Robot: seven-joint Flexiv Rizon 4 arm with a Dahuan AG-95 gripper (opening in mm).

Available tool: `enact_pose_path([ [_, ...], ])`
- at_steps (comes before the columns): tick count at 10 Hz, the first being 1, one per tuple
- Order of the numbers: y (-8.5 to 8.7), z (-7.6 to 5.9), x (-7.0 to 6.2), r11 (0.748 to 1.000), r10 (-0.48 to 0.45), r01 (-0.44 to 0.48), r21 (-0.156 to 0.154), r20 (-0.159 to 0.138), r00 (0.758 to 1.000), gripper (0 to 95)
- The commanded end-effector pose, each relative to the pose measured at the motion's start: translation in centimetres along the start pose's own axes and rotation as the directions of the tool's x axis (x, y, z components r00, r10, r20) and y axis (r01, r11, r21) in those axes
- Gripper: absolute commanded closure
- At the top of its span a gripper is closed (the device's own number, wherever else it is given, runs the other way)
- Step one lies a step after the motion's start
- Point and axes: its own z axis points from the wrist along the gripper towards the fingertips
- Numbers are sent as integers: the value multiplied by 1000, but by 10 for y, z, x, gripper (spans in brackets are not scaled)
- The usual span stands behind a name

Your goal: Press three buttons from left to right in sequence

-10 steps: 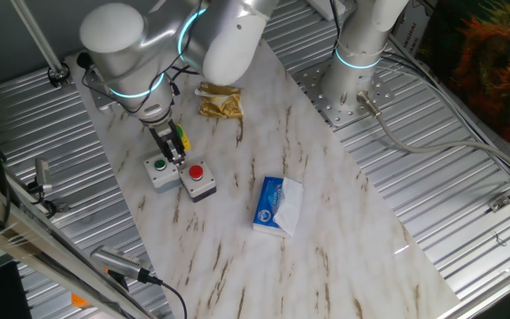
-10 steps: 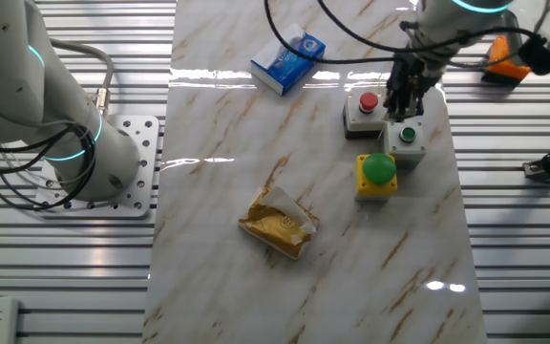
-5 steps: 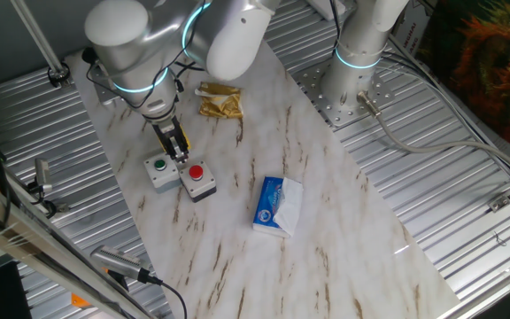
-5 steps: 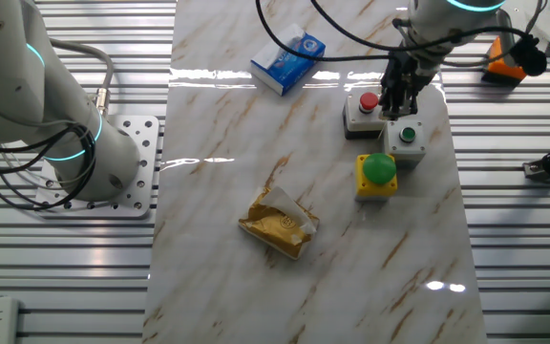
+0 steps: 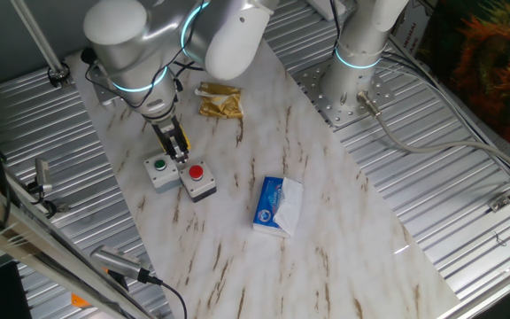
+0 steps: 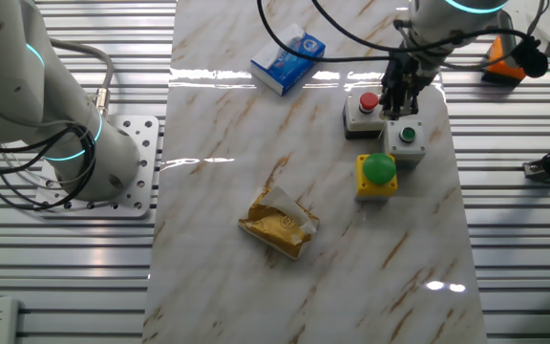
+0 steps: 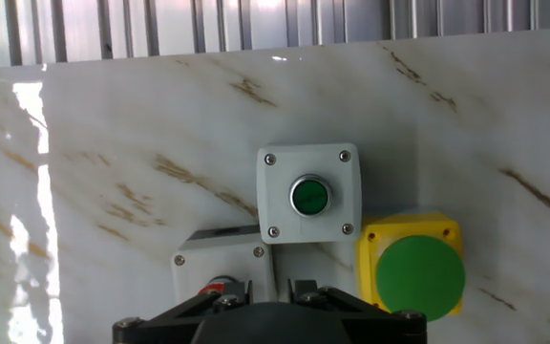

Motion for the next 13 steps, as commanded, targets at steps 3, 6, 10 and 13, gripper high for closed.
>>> enact_pose_path([
  [3, 0, -1, 0, 1000, -6, 6, 4, -5, 1000, 760],
  [6, 0, -1, 0, 1000, -7, 7, 4, -6, 1000, 760],
  [10, 0, -1, 0, 1000, 8, -8, 17, -7, 1000, 950],
  [13, 0, -1, 0, 998, -58, 57, 25, 21, 998, 950],
])
